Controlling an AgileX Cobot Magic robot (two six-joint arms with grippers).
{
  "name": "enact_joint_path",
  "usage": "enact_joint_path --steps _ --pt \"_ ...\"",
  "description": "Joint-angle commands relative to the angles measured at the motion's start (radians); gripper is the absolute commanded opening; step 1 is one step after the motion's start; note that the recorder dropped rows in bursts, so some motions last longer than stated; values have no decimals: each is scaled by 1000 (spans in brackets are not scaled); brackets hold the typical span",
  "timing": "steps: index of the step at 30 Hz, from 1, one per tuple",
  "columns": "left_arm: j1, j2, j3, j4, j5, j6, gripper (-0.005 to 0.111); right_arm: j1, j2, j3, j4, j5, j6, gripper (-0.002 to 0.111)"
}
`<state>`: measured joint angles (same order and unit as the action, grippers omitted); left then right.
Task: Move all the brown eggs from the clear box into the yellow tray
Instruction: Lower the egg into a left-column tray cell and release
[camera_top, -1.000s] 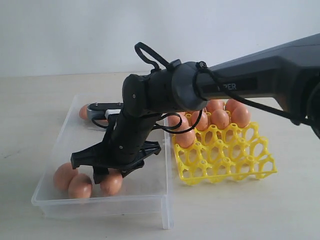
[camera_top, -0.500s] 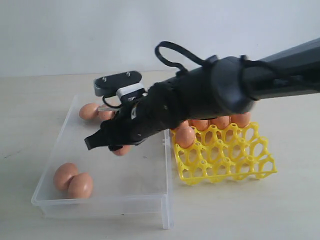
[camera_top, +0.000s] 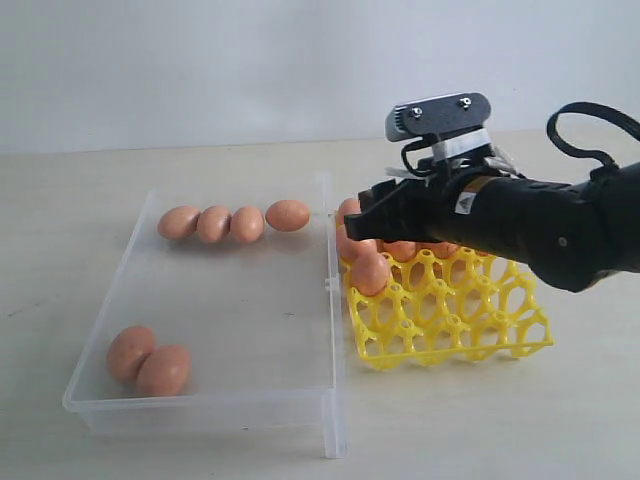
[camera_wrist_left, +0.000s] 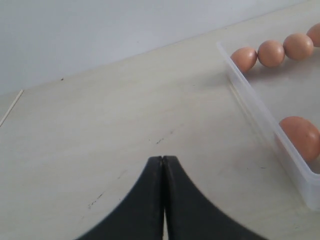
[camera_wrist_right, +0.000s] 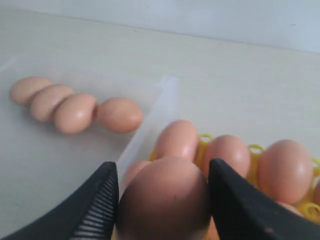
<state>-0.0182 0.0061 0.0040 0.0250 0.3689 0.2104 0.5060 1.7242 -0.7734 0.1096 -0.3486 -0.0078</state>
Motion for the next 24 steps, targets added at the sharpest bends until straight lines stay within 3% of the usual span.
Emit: enact_joint_path --steps 1,24 --pt "-2 -6 -4 0 -8 -5 0 -66 17 36 -12 -52 -10 0" --pt "-2 -6 -4 0 -8 -5 0 -100 127 38 -84 -103 116 0"
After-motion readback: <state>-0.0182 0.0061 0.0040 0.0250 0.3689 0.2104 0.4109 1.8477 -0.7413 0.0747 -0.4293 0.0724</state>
